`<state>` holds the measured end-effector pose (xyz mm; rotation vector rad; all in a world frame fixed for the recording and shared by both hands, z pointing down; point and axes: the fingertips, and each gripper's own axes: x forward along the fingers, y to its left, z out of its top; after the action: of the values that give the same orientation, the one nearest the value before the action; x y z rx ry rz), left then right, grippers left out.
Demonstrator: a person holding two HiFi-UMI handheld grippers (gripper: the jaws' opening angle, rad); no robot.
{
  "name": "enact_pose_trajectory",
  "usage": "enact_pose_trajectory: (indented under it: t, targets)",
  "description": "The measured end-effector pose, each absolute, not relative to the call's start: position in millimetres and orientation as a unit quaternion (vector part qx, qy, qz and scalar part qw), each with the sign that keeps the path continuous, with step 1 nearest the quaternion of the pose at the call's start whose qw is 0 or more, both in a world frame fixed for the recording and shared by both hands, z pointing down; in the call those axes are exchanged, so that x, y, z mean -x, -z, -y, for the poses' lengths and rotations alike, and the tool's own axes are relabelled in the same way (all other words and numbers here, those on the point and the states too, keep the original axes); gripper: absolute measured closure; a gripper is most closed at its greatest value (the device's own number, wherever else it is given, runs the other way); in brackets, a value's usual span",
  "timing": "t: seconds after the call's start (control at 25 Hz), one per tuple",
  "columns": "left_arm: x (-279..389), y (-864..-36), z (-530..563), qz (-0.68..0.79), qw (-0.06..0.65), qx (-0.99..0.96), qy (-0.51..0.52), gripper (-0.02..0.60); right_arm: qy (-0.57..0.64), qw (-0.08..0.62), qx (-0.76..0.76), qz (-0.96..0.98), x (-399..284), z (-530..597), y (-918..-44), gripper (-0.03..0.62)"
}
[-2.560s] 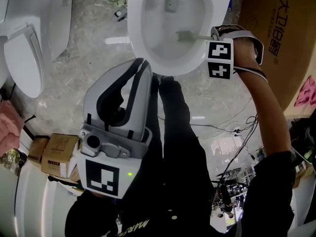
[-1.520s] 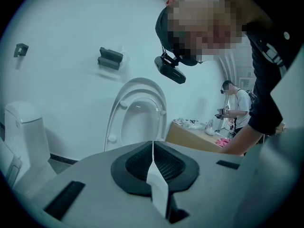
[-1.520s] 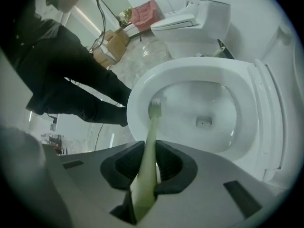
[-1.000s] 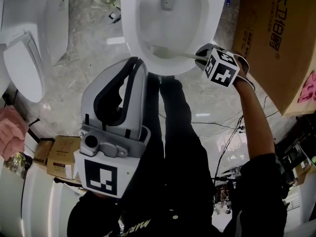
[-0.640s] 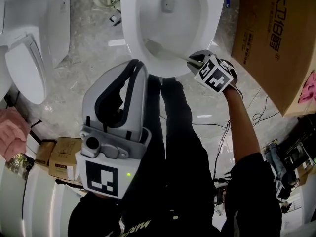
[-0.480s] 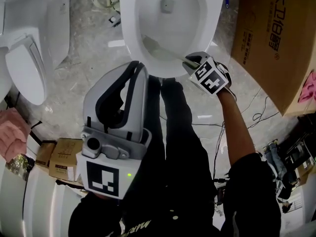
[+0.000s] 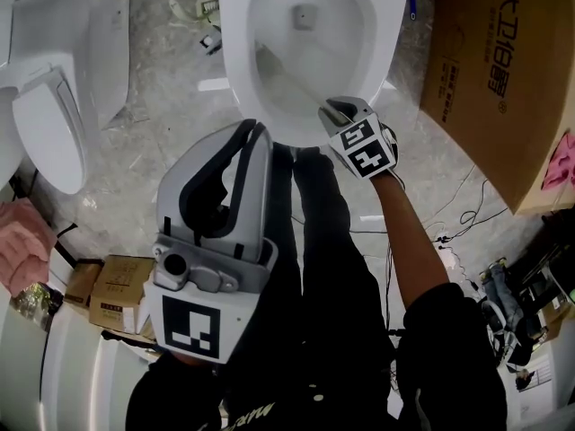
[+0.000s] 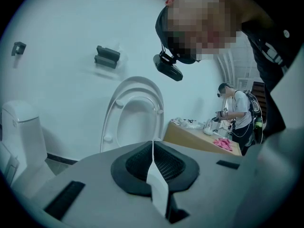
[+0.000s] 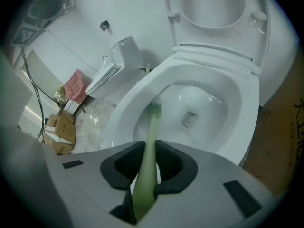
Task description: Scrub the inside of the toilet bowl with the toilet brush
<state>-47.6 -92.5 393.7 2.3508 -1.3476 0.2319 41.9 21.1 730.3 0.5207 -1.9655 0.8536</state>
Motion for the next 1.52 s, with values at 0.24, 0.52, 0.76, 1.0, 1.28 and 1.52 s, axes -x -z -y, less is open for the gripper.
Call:
enact_pose_trajectory:
  t: [0.24,0.52,0.76,1.0,1.28,1.52]
  targets:
    - [50,-392,92,0.484,0.208,-0.846,-0.084,0.548,-0.359,0.423,-0.264,0.789,-32,-2,-735,0.507]
    - [53,-392,92,0.484,0.208,-0.846,-0.085,0.548,-0.359,0.405,-0.312,0.781,-24,19,-738,0.507]
    - [54,-395,91,0.482,0.211,-0.846,-0.085,0.548,-0.373,0.388,-0.347,0.768,-21,43,-741,0.507]
    - [56,-395,93,0.482,0.211,-0.846,-0.085,0.548,-0.361,0.389,-0.368,0.764,-30,59,-744,0.507]
    - [58,-395,93,0.482,0.211,-0.846,-0.087,0.548,-0.348,0.401,-0.399,0.747,-53,76,-743,0.507]
    - [58,-396,91,0.481,0.212,-0.846,-0.086,0.548,-0.321,0.417,-0.393,0.754,-59,78,-742,0.508]
